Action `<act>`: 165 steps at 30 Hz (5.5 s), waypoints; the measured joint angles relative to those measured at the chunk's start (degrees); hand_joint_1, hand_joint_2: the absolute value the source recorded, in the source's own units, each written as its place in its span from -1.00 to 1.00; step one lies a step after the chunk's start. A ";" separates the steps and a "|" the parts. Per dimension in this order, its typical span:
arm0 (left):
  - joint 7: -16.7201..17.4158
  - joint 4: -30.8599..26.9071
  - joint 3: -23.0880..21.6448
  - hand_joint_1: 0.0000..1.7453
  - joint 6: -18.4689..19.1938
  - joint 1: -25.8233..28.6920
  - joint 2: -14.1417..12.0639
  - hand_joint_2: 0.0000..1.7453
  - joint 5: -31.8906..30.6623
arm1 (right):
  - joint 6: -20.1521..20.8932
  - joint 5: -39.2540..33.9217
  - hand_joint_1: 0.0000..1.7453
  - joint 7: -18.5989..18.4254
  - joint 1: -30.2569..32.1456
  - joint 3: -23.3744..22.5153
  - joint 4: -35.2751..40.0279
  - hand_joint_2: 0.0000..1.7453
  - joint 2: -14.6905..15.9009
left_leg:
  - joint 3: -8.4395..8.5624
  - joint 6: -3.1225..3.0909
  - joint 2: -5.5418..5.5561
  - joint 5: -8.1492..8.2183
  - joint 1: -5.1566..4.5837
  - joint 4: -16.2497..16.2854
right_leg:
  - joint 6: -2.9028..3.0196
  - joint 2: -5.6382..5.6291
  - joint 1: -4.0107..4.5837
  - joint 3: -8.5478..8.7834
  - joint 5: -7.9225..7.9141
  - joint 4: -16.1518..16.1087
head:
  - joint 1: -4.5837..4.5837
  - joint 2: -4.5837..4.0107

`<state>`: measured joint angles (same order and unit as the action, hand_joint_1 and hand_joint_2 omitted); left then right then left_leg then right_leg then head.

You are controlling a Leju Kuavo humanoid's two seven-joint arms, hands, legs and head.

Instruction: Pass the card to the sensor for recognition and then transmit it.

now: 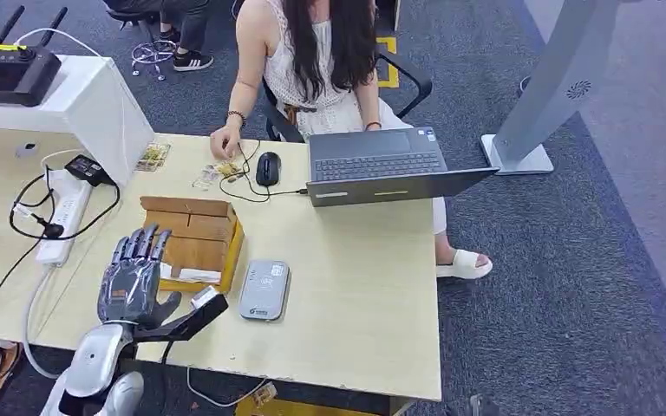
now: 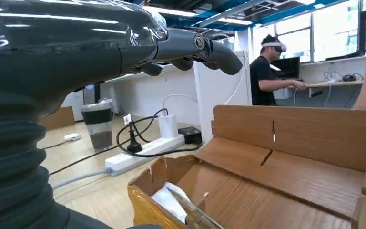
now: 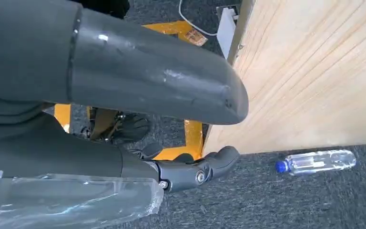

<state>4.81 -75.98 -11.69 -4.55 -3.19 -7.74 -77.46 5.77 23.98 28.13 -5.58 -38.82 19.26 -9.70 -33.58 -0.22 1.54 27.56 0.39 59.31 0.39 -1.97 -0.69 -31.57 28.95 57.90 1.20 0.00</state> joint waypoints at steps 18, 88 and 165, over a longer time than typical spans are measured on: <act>1.18 14.50 5.01 -1.00 -1.84 -8.15 0.66 1.00 0.11 | -0.02 0.90 -1.00 -1.07 -0.96 0.61 -0.46 -1.00 -0.11 | -0.03 0.00 0.05 0.00 0.00 0.00 | 0.00 0.05 0.00 -0.02 0.01 0.01 | 0.00 0.00; 0.02 0.03 -2.64 -1.00 7.85 -0.98 1.40 1.00 2.73 | 0.15 0.53 -1.00 -0.48 -0.40 -0.92 -0.68 -1.00 -0.11 | -0.04 0.00 0.05 0.00 0.01 0.00 | 0.00 0.05 0.00 -0.03 0.00 0.00 | 0.00 0.00; 0.90 4.20 -2.43 1.00 3.96 -1.20 1.03 1.00 3.48 | -0.02 1.44 -1.00 -0.90 -0.43 -0.94 -1.18 -1.00 -0.09 | -0.04 0.01 0.05 0.00 0.01 0.00 | 0.00 0.05 0.00 -0.03 0.01 0.00 | 0.00 0.00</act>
<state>5.71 -71.78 -14.12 -0.59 -4.38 -6.71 -73.99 5.75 25.42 27.23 -6.01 -39.76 18.08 -9.79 -33.62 -0.21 1.59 27.56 0.40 59.32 0.39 -1.93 -0.68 -31.60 28.95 57.90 1.20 0.00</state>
